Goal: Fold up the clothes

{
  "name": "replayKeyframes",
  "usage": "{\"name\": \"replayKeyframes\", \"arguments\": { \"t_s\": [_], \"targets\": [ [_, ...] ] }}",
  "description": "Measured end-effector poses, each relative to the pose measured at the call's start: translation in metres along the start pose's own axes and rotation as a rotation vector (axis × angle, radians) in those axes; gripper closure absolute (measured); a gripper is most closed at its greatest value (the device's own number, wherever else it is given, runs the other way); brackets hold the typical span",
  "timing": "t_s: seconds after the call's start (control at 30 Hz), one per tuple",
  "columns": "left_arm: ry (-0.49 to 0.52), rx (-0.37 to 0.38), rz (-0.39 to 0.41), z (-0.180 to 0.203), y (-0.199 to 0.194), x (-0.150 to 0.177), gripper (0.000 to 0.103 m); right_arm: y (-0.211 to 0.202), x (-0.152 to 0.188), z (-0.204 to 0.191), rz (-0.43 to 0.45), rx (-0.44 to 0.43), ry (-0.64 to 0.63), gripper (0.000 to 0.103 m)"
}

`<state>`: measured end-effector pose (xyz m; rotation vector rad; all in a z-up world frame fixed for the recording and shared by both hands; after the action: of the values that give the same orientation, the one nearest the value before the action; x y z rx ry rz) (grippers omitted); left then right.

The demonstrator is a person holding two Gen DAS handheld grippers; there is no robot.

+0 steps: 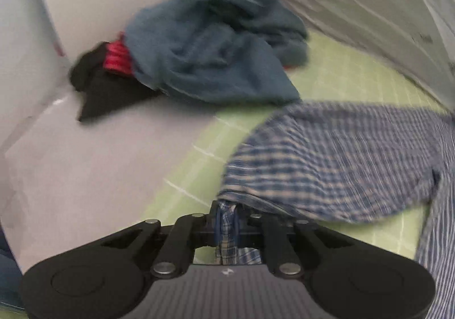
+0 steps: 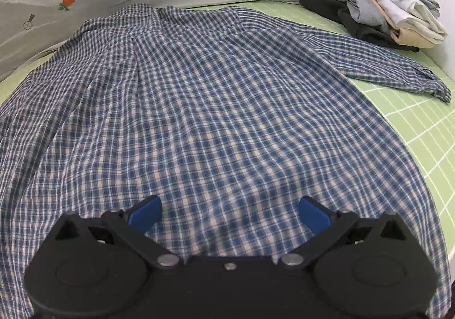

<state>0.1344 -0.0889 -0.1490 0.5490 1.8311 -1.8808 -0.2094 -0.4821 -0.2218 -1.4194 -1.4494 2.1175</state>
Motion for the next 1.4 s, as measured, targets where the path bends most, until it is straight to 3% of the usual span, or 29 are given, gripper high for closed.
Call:
{"name": "replayKeyframes", "arguments": {
  "t_s": [0.27,0.37,0.57,0.73,0.83,0.9,1.0,1.3,1.4],
  "targets": [
    [0.147,-0.013,0.209,0.027,-0.054,-0.029,0.093,0.003,-0.003,-0.002,0.025,-0.025,-0.032,0.0],
    [0.163,0.073,0.163,0.053,-0.053,-0.012,0.093,0.006,-0.006,-0.003,0.036,-0.034,-0.043,0.0],
    [0.272,0.122,0.048,0.088,-0.036,0.034,0.088,0.007,-0.009,-0.006,0.04,-0.056,-0.072,0.0],
    [0.339,0.149,-0.023,0.108,-0.027,0.065,0.078,0.006,-0.008,-0.006,0.048,-0.066,-0.085,0.0],
    [0.327,0.16,-0.022,0.099,-0.033,0.06,0.071,0.005,-0.008,-0.006,0.055,-0.067,-0.086,0.0],
    [0.289,0.179,-0.011,0.089,-0.039,0.051,0.054,0.006,-0.008,-0.006,0.059,-0.067,-0.085,0.0],
    [0.211,0.19,0.01,0.072,-0.045,0.037,0.038,0.005,-0.008,-0.007,0.063,-0.064,-0.081,0.0],
    [0.009,0.215,-0.028,0.035,-0.028,0.022,0.034,0.005,-0.008,-0.008,0.067,-0.055,-0.071,0.0],
    [-0.006,0.225,-0.052,0.037,-0.022,0.026,0.034,0.005,-0.008,-0.008,0.066,-0.055,-0.069,0.0]
  ]
}}
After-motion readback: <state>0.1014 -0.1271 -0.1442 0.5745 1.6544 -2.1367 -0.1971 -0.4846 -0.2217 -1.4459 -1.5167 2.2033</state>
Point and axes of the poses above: each gripper's, at about its wrist camera, not at the fingertips, and y roughly the way its jaws point, z to its right, x to its underside, the point moved 7 cm from there along y, roughly the way its jaws point, and after that the axes turned 5 degrees about -y, right-handed, at the moved point
